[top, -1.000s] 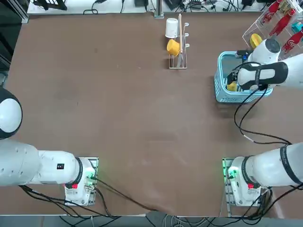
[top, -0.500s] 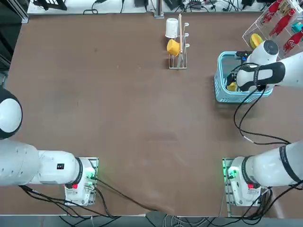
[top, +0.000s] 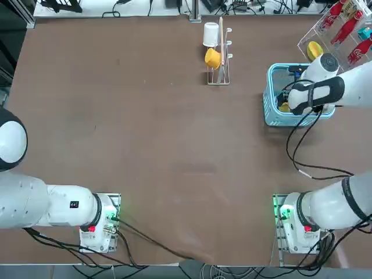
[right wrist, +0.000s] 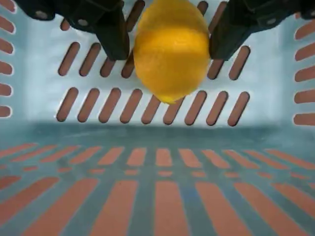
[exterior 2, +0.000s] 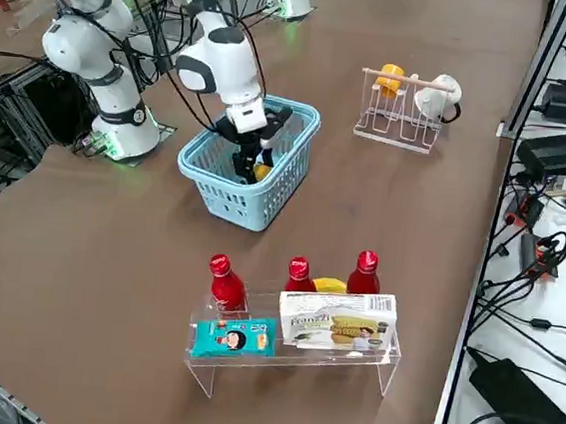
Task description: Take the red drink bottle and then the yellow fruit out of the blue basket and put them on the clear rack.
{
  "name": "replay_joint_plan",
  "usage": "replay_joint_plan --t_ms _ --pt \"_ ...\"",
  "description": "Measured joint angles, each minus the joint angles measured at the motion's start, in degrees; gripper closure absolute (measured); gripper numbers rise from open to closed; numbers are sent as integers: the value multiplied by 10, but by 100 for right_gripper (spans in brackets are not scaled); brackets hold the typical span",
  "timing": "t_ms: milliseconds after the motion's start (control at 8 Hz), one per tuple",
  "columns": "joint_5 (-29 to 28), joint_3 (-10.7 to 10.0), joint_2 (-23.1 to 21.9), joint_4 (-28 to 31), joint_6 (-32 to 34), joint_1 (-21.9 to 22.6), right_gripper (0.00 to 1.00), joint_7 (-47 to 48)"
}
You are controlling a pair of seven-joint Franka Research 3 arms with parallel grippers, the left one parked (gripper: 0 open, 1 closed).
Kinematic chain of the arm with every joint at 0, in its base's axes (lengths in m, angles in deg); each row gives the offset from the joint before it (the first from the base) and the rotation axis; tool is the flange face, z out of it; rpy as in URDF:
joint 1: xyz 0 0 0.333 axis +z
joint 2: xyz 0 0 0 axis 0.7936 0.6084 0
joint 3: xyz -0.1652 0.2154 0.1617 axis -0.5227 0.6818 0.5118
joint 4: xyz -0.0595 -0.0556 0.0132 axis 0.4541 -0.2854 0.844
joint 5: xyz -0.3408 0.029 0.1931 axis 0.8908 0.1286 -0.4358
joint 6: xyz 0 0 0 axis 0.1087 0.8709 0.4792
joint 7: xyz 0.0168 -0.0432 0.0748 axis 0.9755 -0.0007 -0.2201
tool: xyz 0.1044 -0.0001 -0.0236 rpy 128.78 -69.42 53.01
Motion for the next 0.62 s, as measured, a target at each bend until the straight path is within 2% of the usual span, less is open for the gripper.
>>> replay_joint_plan --t_ms 250,500,625 --pt "0 0 16 0 -8 0 0 0" --pt "0 0 21 -1 -10 0 4 0" --pt "0 0 20 -2 -11 0 10 0"
